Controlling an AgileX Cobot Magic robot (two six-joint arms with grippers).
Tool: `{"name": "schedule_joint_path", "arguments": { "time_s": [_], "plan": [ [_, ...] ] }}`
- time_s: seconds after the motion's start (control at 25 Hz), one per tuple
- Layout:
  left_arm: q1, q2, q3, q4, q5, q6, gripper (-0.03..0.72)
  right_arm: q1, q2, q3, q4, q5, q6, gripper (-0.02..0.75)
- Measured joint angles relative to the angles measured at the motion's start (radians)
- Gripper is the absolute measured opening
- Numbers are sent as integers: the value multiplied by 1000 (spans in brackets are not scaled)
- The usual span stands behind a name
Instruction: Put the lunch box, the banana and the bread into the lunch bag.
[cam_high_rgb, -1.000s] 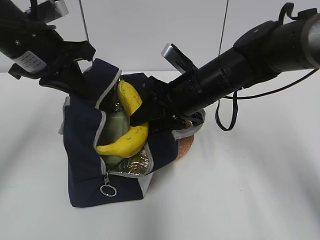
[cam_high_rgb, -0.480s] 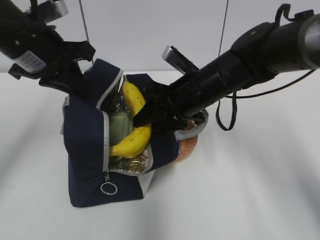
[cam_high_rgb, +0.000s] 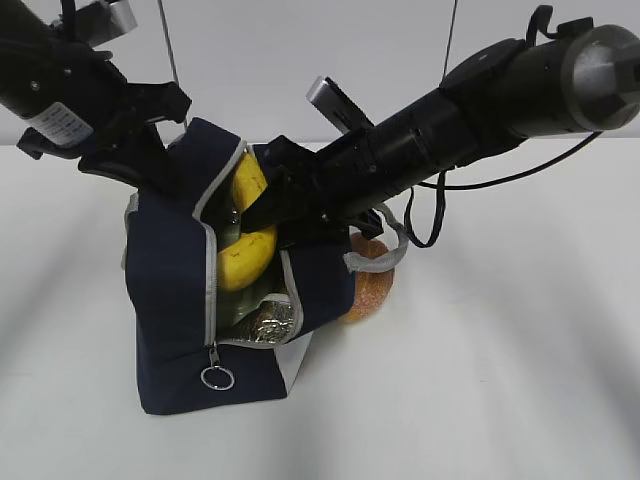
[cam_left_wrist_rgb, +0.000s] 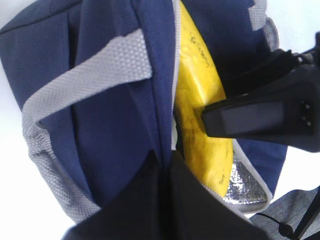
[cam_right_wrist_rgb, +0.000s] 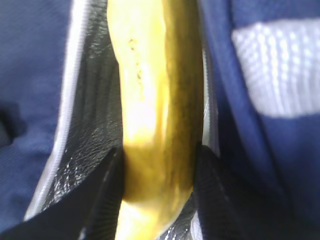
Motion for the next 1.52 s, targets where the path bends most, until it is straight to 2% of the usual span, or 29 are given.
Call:
{"name": "schedule_joint_path", "arguments": {
  "time_s": [0.16,0.32,0.4,0.64,0.92,1.04,1.16,1.32,1.52],
  "plan": [
    [0,0,0,0,1,0,-3,0,4,-13,2,4,4,359],
    [0,0,0,0,2,0,-3,0,4,-44,2,30,4,511],
    [0,0,0,0,2,0,-3,-2,4,-54,2,53,4,558],
    [0,0,0,0,2,0,-3,-32,-7,-64,-33,166,7,575],
    [0,0,0,0,3,0,-3,-34,-195,6,-228,101,93,575],
    [0,0,0,0,3,0,-3,-34,-298,115,-312,18,128,575],
    [0,0,0,0,4,0,-3,-34,-389,253,-343,-81,140,575],
    [0,0,0,0,4,0,-3,-34,-459,438,-333,-182,143,575],
    [0,0,0,0,4,0,-3,-34,-463,573,-289,-271,143,576]
  ]
}}
